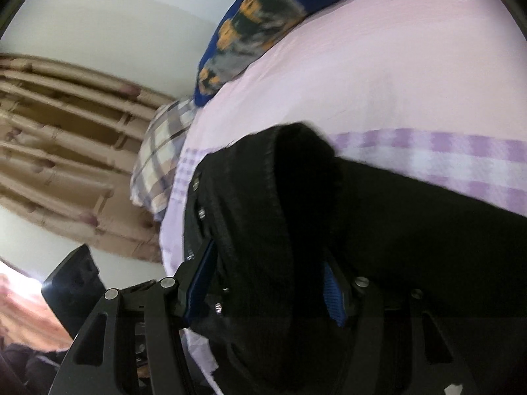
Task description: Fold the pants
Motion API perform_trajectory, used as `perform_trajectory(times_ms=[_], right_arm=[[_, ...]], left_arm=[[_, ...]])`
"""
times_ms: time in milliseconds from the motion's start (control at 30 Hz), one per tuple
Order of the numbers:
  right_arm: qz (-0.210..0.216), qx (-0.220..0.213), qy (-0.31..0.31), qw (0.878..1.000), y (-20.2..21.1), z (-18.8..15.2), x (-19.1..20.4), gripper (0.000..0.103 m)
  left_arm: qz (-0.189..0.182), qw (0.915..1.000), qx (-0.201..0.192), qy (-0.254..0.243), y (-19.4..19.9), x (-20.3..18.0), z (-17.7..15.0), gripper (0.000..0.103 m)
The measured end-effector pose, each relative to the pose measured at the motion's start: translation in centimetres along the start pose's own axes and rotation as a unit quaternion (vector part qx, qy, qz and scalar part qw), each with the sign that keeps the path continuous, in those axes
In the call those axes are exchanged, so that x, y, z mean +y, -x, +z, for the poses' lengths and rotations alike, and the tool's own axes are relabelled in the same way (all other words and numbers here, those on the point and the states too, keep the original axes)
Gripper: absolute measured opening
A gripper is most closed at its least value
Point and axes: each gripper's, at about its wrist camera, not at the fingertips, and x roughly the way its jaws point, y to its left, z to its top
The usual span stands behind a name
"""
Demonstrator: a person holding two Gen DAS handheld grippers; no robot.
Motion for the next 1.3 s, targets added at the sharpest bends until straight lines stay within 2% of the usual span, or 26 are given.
perform_trajectory(times_ms=[100,233,367,433,567,733,833,967,1100,1300], right_arm=[[0.003,0.016,0.014,1.0,-0.5,-0.2,0.4,0.052],[0.011,0.016,-0.032,0.999,-0.3,0.1,-1.3,0.033],[0.009,0.006,-0.039,0.999,-0.1,-0.3,-1.3,0.029],[0.006,-0.004,-0.033,0.999,0.2,-0.7,-0.7,0.018],[0.002,-0.037,-0.03,0.999,1.9,-1.4,1.8,0.013],[-0.019,-0.062,-0.027,0.998,4.1,-2.3,5.7,0.012],[-0.02,-0.076,-0.035,0.996,5.8,-2.6,7.1,0.012],[-0.037,-0.099,-0.031,0.994,8.8,-2.8,7.6,0.012],[-0.059,-0.13,-0.055,0.988,11.9,-3.6,5.8,0.012],[-0.085,-0.152,-0.115,0.978,14.2,-5.6,1.3,0.011]], left_arm=[[-0.019,0.9995,-0.005,0.023,0.4,0.6,0.0,0.032],[-0.039,0.9974,-0.023,0.056,1.4,2.0,-0.2,0.033],[-0.037,0.9958,-0.032,0.077,2.0,3.3,-0.5,0.033],[-0.039,0.995,-0.033,0.086,2.1,3.8,-0.5,0.033],[-0.023,0.9944,-0.039,0.095,2.3,4.8,-0.5,0.035],[-0.026,0.9927,-0.047,0.108,2.6,5.6,-0.1,0.035],[-0.023,0.9933,-0.06,0.096,3.3,5.2,0.5,0.036],[-0.043,0.9941,-0.065,0.076,3.8,3.9,1.8,0.039],[-0.055,0.996,-0.063,0.03,3.7,1.2,3.4,0.04],[-0.073,0.9963,-0.04,-0.022,1.4,-2.4,3.3,0.041]])
